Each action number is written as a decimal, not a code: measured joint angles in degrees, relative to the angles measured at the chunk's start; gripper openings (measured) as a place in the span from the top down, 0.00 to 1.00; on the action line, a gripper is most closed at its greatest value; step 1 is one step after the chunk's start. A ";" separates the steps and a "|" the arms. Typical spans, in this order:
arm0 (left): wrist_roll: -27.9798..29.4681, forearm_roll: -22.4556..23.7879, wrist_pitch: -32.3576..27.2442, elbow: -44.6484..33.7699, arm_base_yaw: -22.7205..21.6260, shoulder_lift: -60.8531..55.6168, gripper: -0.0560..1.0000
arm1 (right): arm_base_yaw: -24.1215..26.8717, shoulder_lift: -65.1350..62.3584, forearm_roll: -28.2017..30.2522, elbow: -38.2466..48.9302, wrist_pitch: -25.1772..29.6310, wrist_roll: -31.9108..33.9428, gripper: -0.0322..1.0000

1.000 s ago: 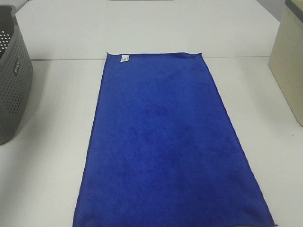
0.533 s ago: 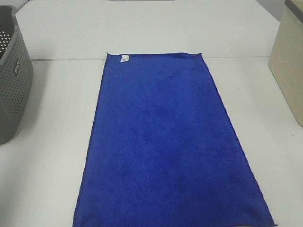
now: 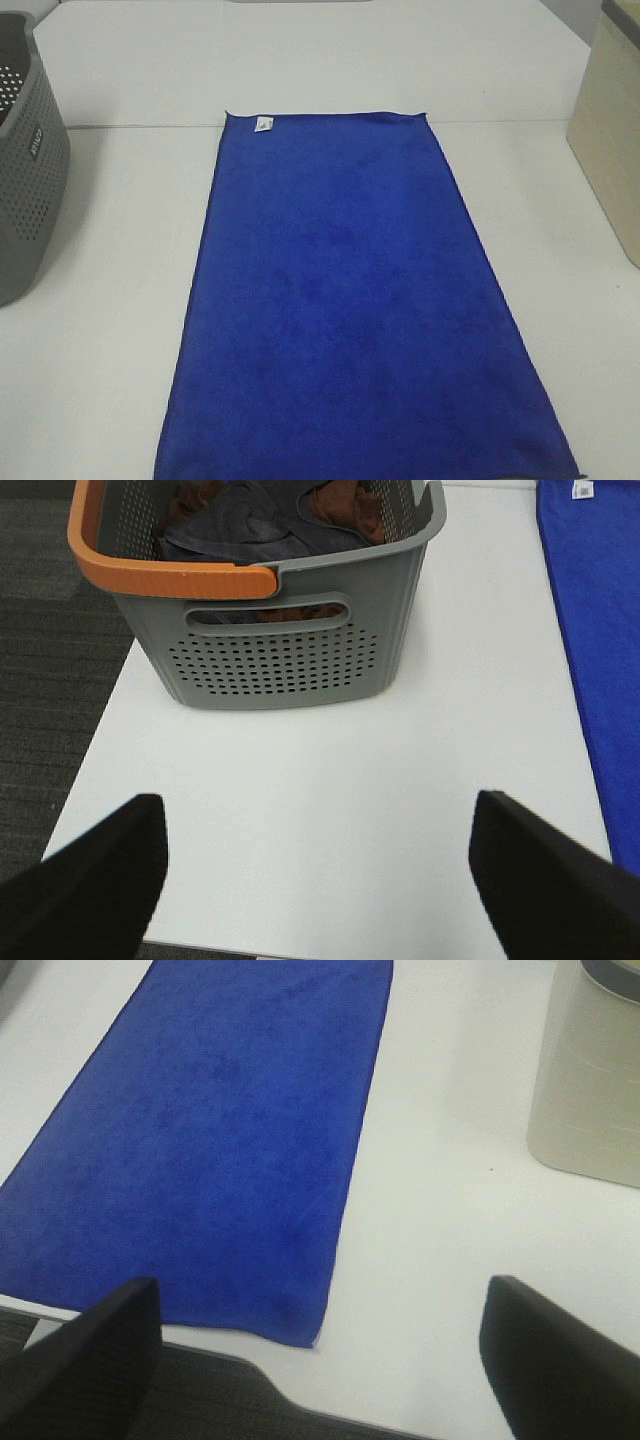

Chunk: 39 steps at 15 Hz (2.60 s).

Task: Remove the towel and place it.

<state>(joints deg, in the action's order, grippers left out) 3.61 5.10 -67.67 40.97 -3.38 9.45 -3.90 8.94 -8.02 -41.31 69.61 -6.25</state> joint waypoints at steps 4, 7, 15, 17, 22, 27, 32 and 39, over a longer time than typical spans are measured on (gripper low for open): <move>-0.69 1.49 -2.23 -3.50 0.00 -9.51 0.23 | 0.00 -7.62 0.17 6.70 -0.74 -1.15 0.16; -5.33 1.43 -2.46 -8.08 -0.06 -9.74 0.23 | 0.00 -9.22 -0.17 10.83 -5.33 -3.90 0.16; -9.51 1.09 -2.46 -11.57 -0.06 -9.74 0.23 | 0.00 -9.22 -0.34 12.32 -7.91 -3.95 0.18; -9.40 1.09 -2.46 -11.57 -0.06 -9.74 0.23 | 0.00 -9.22 -0.34 12.32 -7.91 -3.95 0.18; -4.87 -5.67 -1.03 -6.59 -0.06 -9.74 0.23 | 0.00 -9.22 -0.34 12.32 -8.08 -3.95 0.18; -5.39 -10.89 6.99 -11.86 -0.06 -9.80 0.23 | 0.00 -9.22 -0.34 12.32 -8.19 -3.95 0.18; -5.39 -10.83 7.45 -11.86 -0.06 -9.80 0.23 | 0.00 -9.22 -0.34 12.32 -8.25 -3.95 0.18; -5.39 -10.89 7.45 -11.86 1.66 -9.80 0.23 | 3.50 -9.22 -0.63 12.32 -8.25 -3.95 0.18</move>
<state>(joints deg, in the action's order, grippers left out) -1.78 -5.79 -60.22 29.11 -1.72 -0.34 -0.40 -0.29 -8.65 -28.99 61.36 -10.20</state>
